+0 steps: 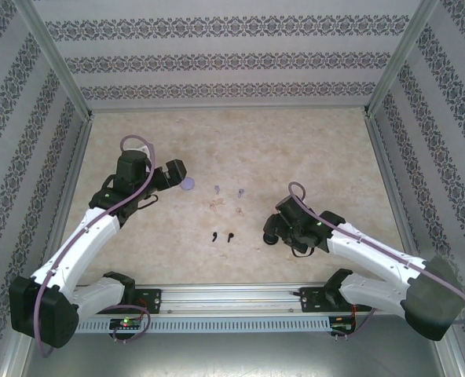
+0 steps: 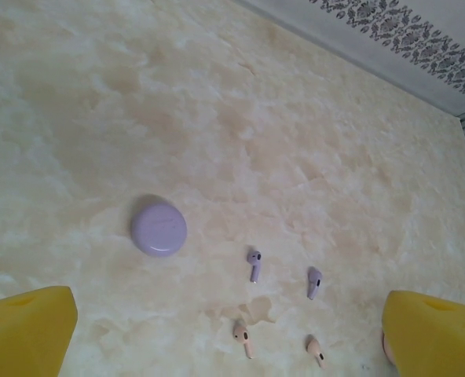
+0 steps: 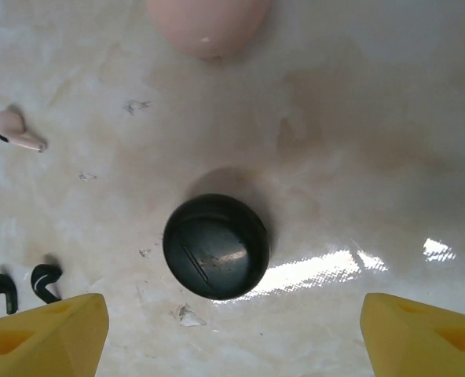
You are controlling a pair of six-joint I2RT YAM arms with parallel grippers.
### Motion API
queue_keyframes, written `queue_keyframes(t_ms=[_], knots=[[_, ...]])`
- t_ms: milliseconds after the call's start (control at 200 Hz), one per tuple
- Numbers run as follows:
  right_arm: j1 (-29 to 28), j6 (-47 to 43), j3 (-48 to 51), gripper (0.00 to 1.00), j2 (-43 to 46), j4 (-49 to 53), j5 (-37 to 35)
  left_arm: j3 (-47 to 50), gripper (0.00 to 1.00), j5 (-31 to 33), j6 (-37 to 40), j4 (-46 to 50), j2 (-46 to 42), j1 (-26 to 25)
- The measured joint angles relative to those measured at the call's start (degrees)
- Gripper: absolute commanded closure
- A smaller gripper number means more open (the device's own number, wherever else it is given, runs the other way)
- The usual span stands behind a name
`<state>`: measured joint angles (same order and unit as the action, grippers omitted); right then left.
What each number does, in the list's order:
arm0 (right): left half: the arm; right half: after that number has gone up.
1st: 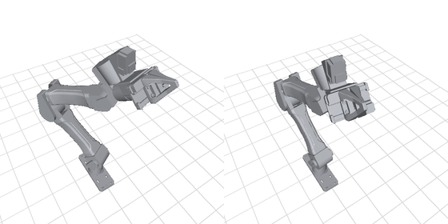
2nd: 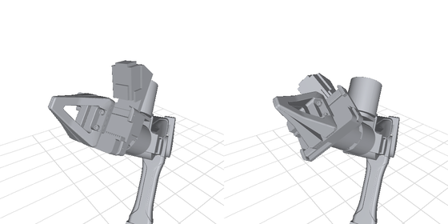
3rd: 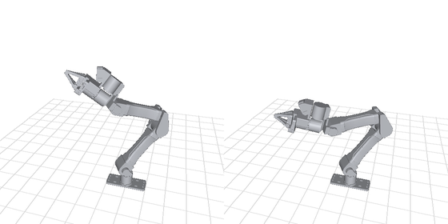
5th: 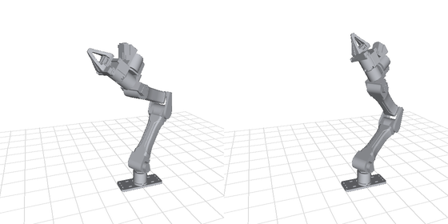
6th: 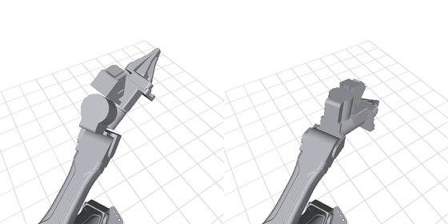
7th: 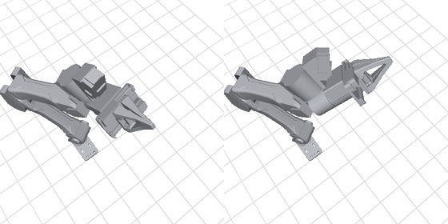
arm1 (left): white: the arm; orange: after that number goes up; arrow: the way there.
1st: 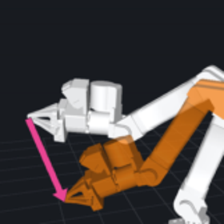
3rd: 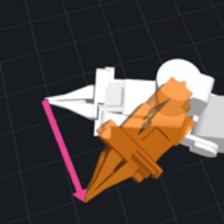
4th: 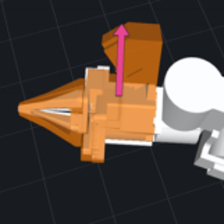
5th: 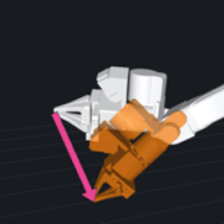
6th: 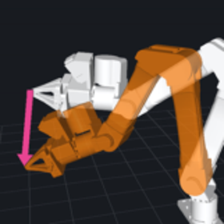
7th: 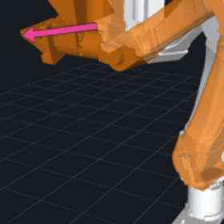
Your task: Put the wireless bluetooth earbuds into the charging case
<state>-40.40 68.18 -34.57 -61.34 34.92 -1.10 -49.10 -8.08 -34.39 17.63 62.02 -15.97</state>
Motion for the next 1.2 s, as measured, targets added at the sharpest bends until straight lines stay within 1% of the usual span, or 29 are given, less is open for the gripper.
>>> queue_keyframes(t_ms=[120,210,385,595,939,1199], knots=[[-0.83,3.56,0.09,0.16,-2.82,-1.53,-0.24,0.0,0.0,0.26,-0.17,-0.02,1.55,-1.57],[-1.51,4.57,-0.09,0.16,-6.1,-2.62,-0.35,0.0,0.0,0.37,-0.22,-0.04,2.75,-2.56],[-2.19,4.94,-2.58,0.16,-13.18,-4.83,-0.33,0.0,0.0,0.59,-0.2,-0.09,4.5,-4.09],[-2.25,4.5,-6.73,0.16,-18.73,-7.43,0.2,0.0,0.0,1.01,-0.17,-0.11,4.83,-4.61],[-2.23,1.22,-12.07,0.15,-24.09,-8.28,0.57,0.0,0.01,1.01,-0.15,-0.48,6.49,-4.61],[-3.37,-1.01,-14.97,0.13,-23.17,-3.45,-3.39,0.0,0.0,1.01,-0.15,-0.5,7.54,-4.61]])
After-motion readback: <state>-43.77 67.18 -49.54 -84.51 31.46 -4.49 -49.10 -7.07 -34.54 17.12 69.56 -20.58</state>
